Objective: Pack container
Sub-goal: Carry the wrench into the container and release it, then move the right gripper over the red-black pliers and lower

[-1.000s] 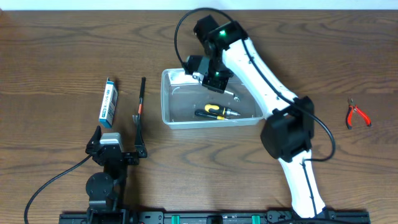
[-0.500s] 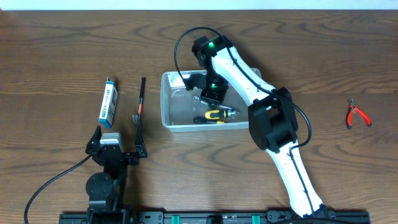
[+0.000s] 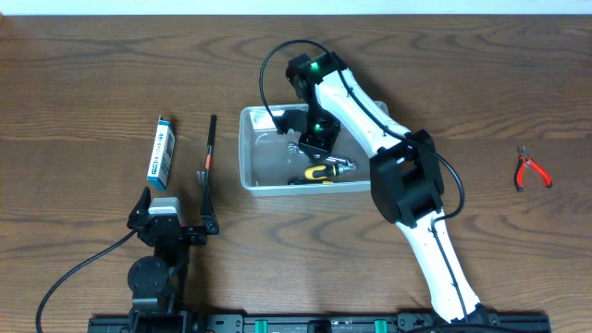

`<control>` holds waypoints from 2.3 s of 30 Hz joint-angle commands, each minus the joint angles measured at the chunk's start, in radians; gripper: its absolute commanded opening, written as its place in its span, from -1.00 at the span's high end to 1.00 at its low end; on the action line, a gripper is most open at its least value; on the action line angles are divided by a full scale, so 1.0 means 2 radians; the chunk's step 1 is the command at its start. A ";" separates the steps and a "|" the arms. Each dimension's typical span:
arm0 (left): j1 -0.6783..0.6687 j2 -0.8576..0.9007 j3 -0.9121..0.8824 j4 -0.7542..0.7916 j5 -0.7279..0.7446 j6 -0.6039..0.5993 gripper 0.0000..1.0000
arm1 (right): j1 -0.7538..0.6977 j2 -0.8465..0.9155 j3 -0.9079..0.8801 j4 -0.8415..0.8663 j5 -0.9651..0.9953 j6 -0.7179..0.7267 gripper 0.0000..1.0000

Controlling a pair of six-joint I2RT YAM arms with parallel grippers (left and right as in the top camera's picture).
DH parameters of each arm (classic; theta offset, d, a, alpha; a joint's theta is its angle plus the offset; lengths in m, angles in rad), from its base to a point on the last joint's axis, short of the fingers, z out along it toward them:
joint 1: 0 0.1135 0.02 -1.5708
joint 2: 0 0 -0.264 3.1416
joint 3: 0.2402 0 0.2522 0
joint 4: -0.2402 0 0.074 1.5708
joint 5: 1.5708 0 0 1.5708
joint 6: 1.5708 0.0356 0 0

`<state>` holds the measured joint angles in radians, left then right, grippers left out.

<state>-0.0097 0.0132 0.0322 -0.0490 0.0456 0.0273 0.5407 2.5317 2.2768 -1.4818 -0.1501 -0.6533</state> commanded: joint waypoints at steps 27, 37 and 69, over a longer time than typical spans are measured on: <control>-0.002 -0.001 -0.014 -0.009 -0.004 0.005 -0.96 | -0.274 -0.275 0.005 -0.071 0.125 0.320 -0.07; -0.002 -0.001 -0.014 -0.009 -0.004 0.005 -0.96 | -0.359 -0.275 -0.079 -0.036 0.123 0.330 0.02; -0.002 -0.001 -0.014 -0.009 -0.004 0.005 -0.96 | -0.507 -0.275 -0.397 0.217 0.076 0.245 -0.07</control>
<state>-0.0097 0.0132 0.0322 -0.0490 0.0456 0.0273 -0.4683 1.9877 1.4891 -1.0565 -0.0105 -0.1406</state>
